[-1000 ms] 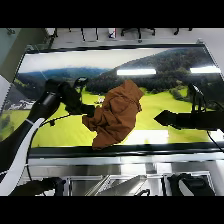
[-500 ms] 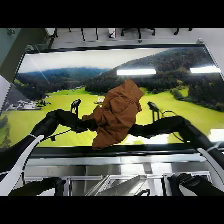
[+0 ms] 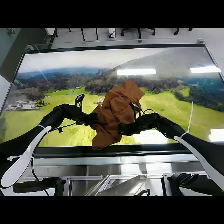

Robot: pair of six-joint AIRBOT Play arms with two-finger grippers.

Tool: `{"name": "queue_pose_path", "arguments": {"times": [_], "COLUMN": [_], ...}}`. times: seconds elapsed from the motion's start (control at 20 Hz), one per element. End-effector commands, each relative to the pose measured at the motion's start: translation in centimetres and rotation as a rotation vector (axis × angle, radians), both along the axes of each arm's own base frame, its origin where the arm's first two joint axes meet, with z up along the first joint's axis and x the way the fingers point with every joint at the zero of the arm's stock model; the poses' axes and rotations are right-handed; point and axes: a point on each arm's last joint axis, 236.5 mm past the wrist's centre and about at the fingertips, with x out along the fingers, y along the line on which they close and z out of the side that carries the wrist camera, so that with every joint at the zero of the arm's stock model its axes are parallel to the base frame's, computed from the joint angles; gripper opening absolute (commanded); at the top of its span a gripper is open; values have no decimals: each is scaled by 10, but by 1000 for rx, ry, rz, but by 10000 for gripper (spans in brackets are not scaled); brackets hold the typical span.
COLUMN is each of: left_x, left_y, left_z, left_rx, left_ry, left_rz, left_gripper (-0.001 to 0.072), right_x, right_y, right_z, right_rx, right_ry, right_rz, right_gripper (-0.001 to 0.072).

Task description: Fold the shirts.

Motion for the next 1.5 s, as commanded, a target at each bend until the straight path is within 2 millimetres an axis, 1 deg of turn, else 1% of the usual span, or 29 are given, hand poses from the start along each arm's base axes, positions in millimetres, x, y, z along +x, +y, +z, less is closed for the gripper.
{"name": "queue_pose_path", "arguments": {"times": [0.0,0.05,0.1,0.15,0.2,0.25,0.3,0.35,0.4,0.5,0.6,0.65,0.7,0.75,0.8,0.85,0.9,0.95,1.0,1.05,1.1,1.15,1.25,1.3,1.4,1.45], "left_x": [26,38,48,54,52,43,27,7,-21,-76,-127,-143,-153,-156,-152,-140,-123,-101,-79,-56,-33,-14,20,32,49,55], "left_y": [16,25,33,41,48,54,59,60,59,52,50,53,56,54,49,42,29,16,4,-8,-19,-27,-41,-44,-49,-52], "left_z": [46,81,126,183,244,303,363,413,462,538,597,617,630,634,630,618,597,567,533,494,447,403,300,252,162,126], "left_rx": [-34,-56,-80,-104,-127,-155,-186,-218,-255,-338,-431,-444,-434,-427,-411,-384,-358,-320,-283,-246,-210,-182,-114,-83,-33,-20], "left_ry": [-124,-215,-320,-454,-602,-737,-878,-997,-1108,-1284,-1428,-1487,-1528,-1538,-1517,-1467,-1389,-1294,-1194,-1088,-972,-866,-651,-560,-399,-340], "left_rz": [58,90,109,114,119,130,140,136,120,71,33,25,13,-2,-27,-48,-80,-114,-140,-162,-177,-180,-186,-182,-171,-160], "left_gripper": [15,14,15,15,15,15,15,15,15,15,15,15,15,15,15,15,15,16,16,16,16,16,16,16,16,16], "right_x": [20,36,51,64,69,65,55,39,19,-21,-54,-64,-69,-70,-66,-59,-49,-36,-23,-8,7,20,47,59,69,72], "right_y": [-10,-22,-38,-57,-74,-91,-103,-110,-112,-114,-117,-117,-115,-114,-110,-106,-102,-97,-91,-84,-75,-67,-55,-52,-52,-53], "right_z": [54,95,141,198,254,313,364,413,456,523,569,581,584,580,567,551,531,506,480,448,409,369,273,219,124,91], "right_rx": [63,101,135,165,186,200,210,217,223,244,255,259,256,251,240,231,220,213,210,213,215,214,190,169,109,84], "right_ry": [-87,-161,-257,-386,-522,-669,-798,-929,-1053,-1237,-1374,-1408,-1416,-1399,-1350,-1281,-1204,-1111,-1026,-924,-813,-707,-490,-383,-208,-152], "right_rz": [30,3,-29,-65,-97,-123,-141,-140,-126,-108,-93,-86,-72,-59,-34,-8,20,45,69,84,94,95,54,16,-40,-45], "right_gripper": [20,20,20,20,20,21,20,20,20,20,20,21,21,20,20,20,21,21,21,21,21,22,22,22,22,22]}}
